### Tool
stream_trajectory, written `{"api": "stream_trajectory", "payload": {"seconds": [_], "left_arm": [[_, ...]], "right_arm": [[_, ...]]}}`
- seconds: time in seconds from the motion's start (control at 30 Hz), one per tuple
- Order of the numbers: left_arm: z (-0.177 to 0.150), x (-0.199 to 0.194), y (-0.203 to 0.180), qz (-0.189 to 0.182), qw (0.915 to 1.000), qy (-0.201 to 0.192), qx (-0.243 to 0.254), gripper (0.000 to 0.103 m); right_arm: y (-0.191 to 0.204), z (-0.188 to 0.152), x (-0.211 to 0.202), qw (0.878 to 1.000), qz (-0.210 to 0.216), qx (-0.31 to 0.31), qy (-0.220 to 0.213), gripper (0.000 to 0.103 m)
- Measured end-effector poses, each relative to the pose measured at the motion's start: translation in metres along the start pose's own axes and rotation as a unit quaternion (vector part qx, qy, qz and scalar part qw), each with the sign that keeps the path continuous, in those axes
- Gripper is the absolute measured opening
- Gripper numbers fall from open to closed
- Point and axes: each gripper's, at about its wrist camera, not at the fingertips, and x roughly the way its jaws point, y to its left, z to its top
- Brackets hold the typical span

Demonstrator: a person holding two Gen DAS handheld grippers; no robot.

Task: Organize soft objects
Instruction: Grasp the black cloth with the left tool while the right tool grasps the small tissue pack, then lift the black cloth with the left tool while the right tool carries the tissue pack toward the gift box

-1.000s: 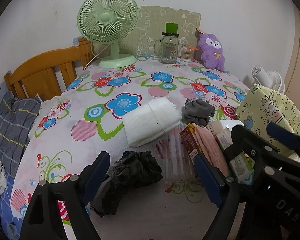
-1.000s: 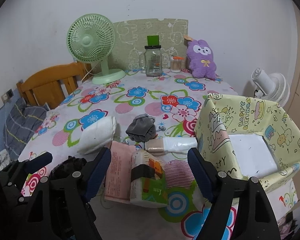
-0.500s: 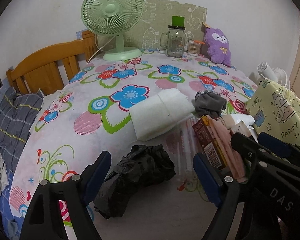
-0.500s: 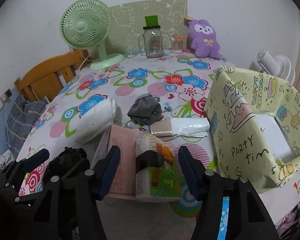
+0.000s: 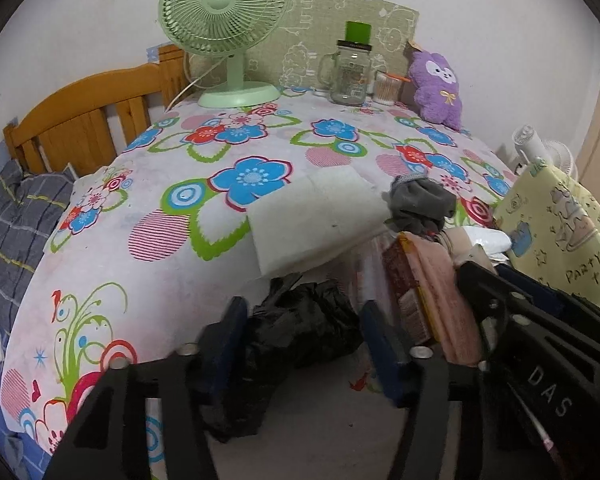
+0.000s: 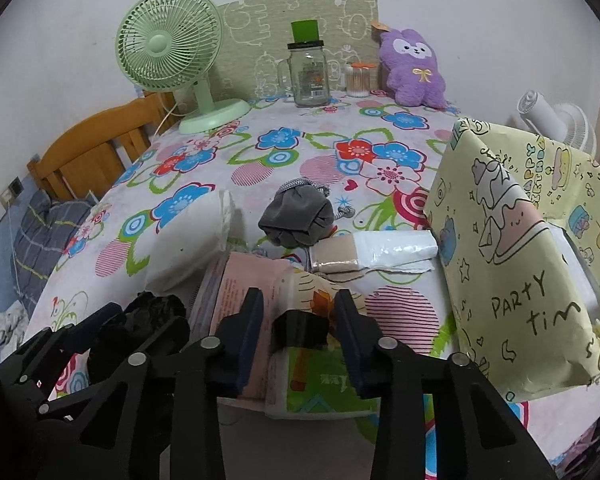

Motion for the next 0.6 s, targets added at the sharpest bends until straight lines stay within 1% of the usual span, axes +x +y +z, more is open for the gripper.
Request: {"api": "stream_trajectory", "payload": {"seconds": [0.03,0.1,0.17,0.3,0.6], "left_arm": [[0.000,0.001,0.000,-0.002,1.0000,0.001,0.000,0.053],[0.000,0.001,-0.002,0.001,1.0000,0.000,0.002,0.044],[0.000,0.000,-0.003,0.002,1.0000,0.000,0.004,0.040],[0.001,-0.001,-0.006,0.003,0.9999,-0.001,0.010,0.034],[0.005,-0.015,-0.014,0.000,0.9998,-0.011,0.016,0.031]], "right_arm": [[0.000,0.000,0.000,1.000,-0.001,0.001,0.000,0.032],[0.001,0.001,0.001,1.000,-0.002,0.000,-0.001,0.029],[0.002,0.001,0.002,1.000,-0.004,-0.003,-0.002,0.026],[0.003,0.002,0.002,1.000,-0.006,-0.009,-0.003,0.021],[-0.005,0.006,-0.002,1.000,-0.002,-0.002,-0.001,0.017]]}}
